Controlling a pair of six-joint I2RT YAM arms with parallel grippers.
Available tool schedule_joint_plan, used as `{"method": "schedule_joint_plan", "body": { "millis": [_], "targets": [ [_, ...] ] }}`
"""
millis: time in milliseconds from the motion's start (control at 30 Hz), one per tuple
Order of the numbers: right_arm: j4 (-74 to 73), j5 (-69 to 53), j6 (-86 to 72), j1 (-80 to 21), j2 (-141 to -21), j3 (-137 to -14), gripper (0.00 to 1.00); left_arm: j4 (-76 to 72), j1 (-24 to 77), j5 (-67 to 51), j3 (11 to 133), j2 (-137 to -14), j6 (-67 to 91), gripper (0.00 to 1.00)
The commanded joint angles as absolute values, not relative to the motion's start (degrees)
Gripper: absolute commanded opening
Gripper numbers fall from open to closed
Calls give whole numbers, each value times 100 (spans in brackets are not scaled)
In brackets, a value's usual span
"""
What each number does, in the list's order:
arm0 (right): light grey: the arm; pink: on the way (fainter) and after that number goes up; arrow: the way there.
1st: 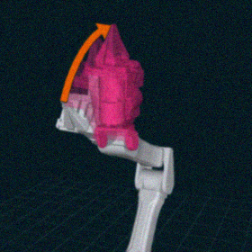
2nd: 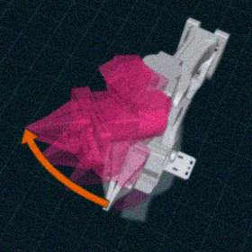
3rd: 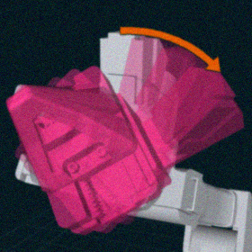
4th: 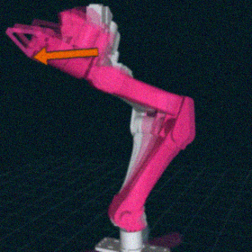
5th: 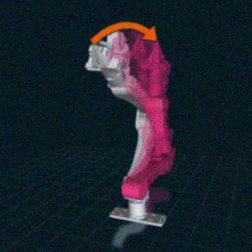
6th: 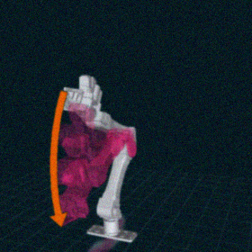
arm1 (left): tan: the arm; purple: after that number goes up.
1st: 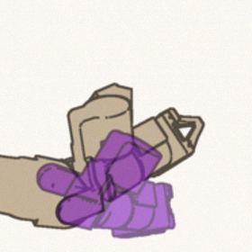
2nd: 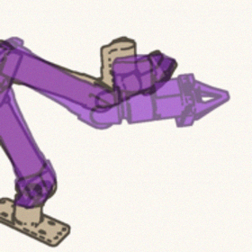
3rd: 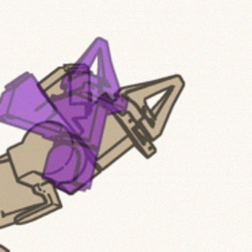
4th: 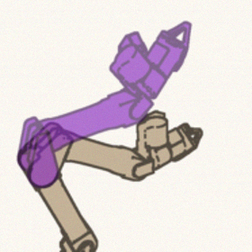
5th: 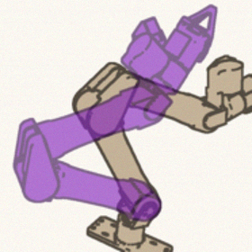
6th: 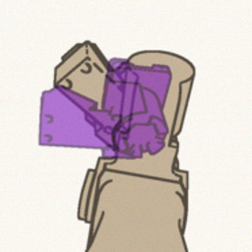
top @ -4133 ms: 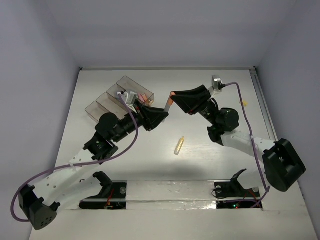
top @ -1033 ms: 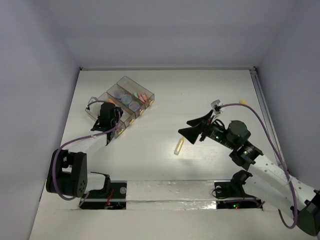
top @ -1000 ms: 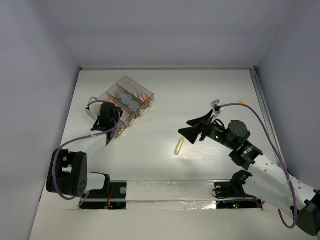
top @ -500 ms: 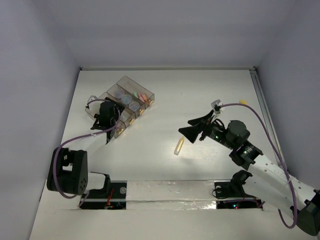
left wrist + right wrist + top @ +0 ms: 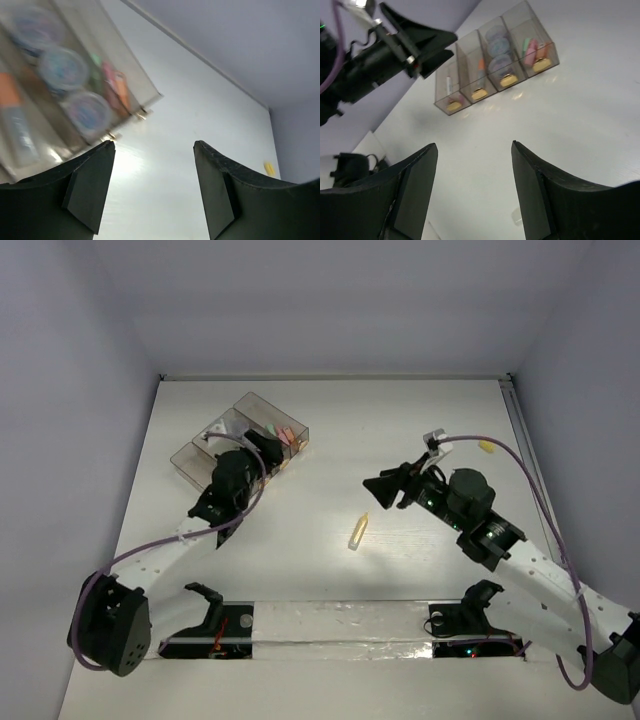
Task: Sort the stationery into containers
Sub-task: Pick up the pen from the center of the board.
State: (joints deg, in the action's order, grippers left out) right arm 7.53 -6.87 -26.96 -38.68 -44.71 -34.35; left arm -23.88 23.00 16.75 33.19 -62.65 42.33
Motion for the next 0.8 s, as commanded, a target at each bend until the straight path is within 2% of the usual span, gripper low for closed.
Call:
{"method": "schedule_joint_plan", "body": {
  "millis": [0,167,367,500,533,600,767],
  "targets": [
    [196,304,-2207,-3710,-4998,-4146,67,-2540,3100,1635,3498,-6082,3578,61],
    [18,483,-2048,-2840,-6001,-4561,72,-2549,4182,1486,3410,-6318,3296,59],
    [-237,45,-1837,-1470,-7662,-5543,75,-2575,5193,1240,3445,-6644,3068,59],
    [139,-1147,-1749,-757,-8839,-6237,65,-2549,5624,871,3411,-6654,2874,58],
    [149,-1238,-1723,-678,-9077,-6423,62,-2540,5721,835,3384,-6627,2857,58],
    [193,-986,-1522,-528,-9640,-6896,51,-2461,5984,826,3314,-6434,2821,58],
    [-333,-992,-933,174,-10581,-7918,46,-2461,6231,669,2901,-5889,2655,58]
  ]
}}
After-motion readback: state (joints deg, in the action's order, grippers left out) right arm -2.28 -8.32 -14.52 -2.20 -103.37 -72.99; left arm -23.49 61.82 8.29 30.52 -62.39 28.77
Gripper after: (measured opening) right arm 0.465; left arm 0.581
